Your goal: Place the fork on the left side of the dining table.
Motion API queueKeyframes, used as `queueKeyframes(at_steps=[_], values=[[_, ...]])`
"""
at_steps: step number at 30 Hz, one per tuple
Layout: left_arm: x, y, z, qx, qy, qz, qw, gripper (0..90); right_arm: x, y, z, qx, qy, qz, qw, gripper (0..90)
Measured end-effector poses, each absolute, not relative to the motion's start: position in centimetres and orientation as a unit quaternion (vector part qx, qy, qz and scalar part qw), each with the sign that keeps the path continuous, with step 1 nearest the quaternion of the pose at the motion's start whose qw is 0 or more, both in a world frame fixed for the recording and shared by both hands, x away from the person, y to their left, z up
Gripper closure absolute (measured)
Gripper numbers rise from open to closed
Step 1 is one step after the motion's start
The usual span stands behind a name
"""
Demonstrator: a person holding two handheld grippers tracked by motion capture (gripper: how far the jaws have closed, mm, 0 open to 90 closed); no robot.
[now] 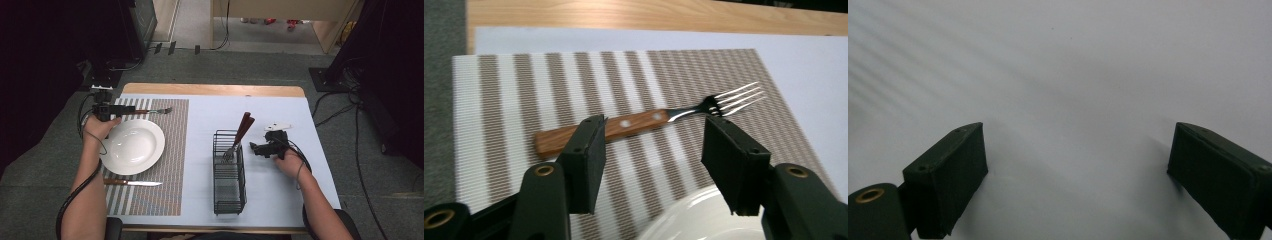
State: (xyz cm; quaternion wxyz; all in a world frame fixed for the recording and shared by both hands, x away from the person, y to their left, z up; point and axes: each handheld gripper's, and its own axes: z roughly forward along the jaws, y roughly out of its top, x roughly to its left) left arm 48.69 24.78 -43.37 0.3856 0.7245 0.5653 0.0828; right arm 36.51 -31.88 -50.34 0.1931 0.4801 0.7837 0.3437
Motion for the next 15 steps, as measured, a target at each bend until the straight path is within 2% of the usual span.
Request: queueKeyframes(at_steps=[10, 15], values=[[46.4, 20.5, -41.7, 0.740, 0.529, 0.089, 0.405, 44.6, 36.5, -31.9, -50.3, 0.481, 0.784, 0.343, 0.193, 8.1], [45.6, 18.8, -41.3, 0.749, 0.515, 0.088, 0.408, 42.8, 36.5, -31.9, -50.3, 0.480, 0.784, 0.343, 0.194, 8.1]])
